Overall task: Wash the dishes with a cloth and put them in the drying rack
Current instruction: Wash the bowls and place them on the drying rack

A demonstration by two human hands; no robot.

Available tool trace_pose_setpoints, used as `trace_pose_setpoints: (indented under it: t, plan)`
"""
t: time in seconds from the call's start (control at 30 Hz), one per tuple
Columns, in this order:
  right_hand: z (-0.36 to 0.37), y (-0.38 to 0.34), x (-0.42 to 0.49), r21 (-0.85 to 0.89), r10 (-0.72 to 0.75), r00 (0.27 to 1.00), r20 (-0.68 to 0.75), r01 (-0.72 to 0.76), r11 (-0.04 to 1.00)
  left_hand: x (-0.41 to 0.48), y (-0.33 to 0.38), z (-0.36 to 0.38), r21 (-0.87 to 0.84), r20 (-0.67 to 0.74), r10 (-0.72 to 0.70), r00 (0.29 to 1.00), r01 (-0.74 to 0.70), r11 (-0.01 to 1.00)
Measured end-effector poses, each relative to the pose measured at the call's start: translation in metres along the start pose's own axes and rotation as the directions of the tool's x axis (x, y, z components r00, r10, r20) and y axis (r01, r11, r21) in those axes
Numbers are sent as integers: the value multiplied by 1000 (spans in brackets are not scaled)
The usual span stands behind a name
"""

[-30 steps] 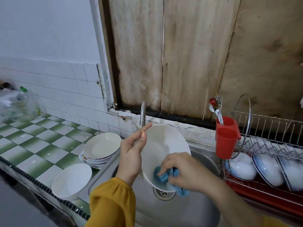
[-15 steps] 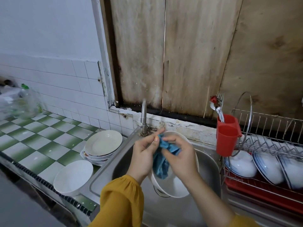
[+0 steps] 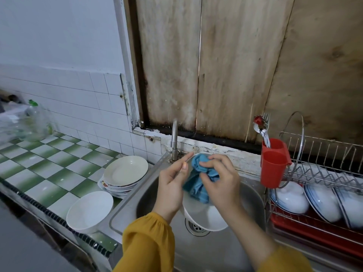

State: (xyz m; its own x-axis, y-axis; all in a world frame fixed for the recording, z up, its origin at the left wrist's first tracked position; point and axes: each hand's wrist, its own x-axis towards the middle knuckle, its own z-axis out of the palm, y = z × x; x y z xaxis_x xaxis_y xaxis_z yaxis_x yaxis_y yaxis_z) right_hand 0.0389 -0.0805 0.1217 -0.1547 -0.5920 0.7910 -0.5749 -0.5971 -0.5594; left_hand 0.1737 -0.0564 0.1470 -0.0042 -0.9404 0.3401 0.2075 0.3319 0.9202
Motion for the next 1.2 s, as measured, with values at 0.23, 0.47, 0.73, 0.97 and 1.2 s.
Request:
trace_pose_setpoints:
  t: [0.23, 0.47, 0.73, 0.97, 1.2]
  plan:
    - [13, -30, -14, 358, 214, 972, 99, -235, 903, -6, 1, 0, -122, -10, -59, 998, 57, 991]
    - [2, -48, -19, 393, 277, 906, 321, -394, 831, -12, -1, -2, -176, -58, -83, 995, 71, 982]
    - [3, -39, -19, 430, 246, 864, 438, -442, 787, -10, 7, 4, -123, -71, -23, 997, 14, 992]
    - [-6, -30, -11, 360, 262, 952, 158, -303, 883, -16, 2, 15, -97, -27, 11, 1000, -13, 995]
    - [-41, -15, 2, 85, -113, 430, 896, 83, 993, -1, 8, -16, -91, -161, -14, 987, 0, 996]
